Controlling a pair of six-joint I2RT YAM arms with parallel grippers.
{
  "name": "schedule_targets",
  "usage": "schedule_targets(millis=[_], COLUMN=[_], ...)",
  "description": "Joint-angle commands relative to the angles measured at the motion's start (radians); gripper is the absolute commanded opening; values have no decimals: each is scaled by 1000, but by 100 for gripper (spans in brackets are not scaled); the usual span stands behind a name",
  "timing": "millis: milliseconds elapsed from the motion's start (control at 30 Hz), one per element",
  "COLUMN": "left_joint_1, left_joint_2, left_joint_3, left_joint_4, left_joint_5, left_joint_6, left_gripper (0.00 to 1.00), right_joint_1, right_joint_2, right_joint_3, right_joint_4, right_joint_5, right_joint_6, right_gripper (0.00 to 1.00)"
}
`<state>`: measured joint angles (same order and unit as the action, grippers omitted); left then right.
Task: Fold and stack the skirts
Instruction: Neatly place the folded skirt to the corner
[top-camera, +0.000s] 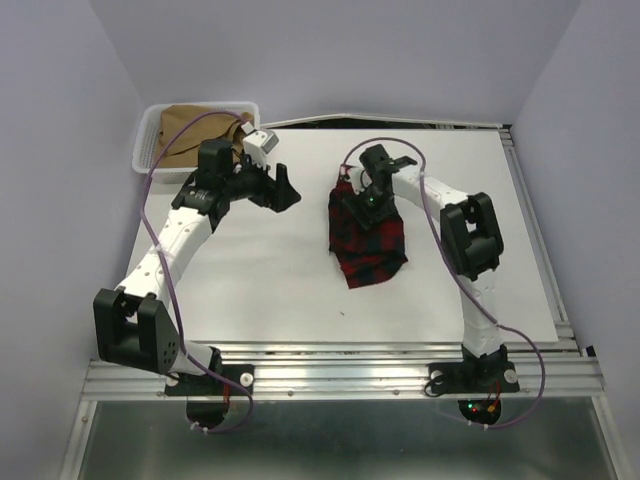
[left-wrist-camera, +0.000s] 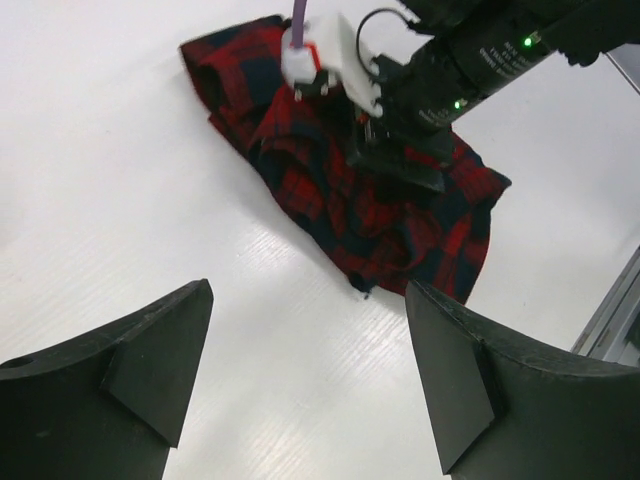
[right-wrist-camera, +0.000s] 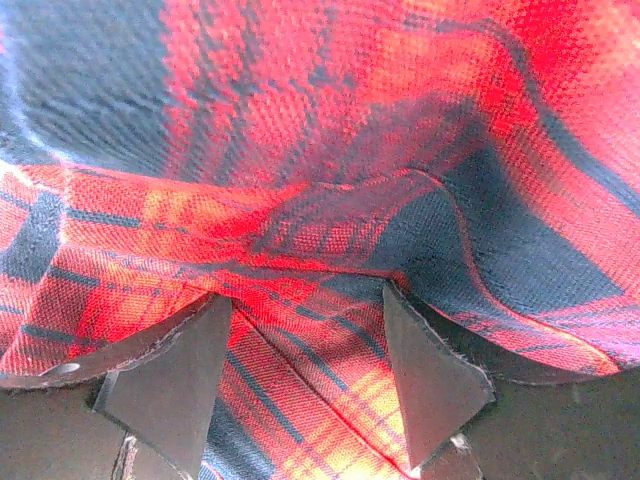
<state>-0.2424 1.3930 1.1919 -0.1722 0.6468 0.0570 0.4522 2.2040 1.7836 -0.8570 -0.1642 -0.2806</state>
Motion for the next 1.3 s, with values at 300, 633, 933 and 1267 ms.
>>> schedule_targets(millis=[300,633,933,1267], left_joint_1=[40,40,40,40], left_joint_2=[-23,28,-45,-78], left_joint_3=[0,60,-8,-26], left_joint_4=[39,-32,-9,-24], left_joint_5=[17,25,2,-22], left_joint_6=[-29,-39,-14,-9], left_gripper=[90,90,91,99], right_joint_1=[-284,-284,-296,-296], right_joint_2=[-344,-365,-440,-276], right_joint_3=[-218,-14,-160,-296], right_joint_4=[122,63,-86,58], right_joint_5=[69,75,149,161], right_joint_6=[827,63,-46,4], right_gripper=[86,100,100,99])
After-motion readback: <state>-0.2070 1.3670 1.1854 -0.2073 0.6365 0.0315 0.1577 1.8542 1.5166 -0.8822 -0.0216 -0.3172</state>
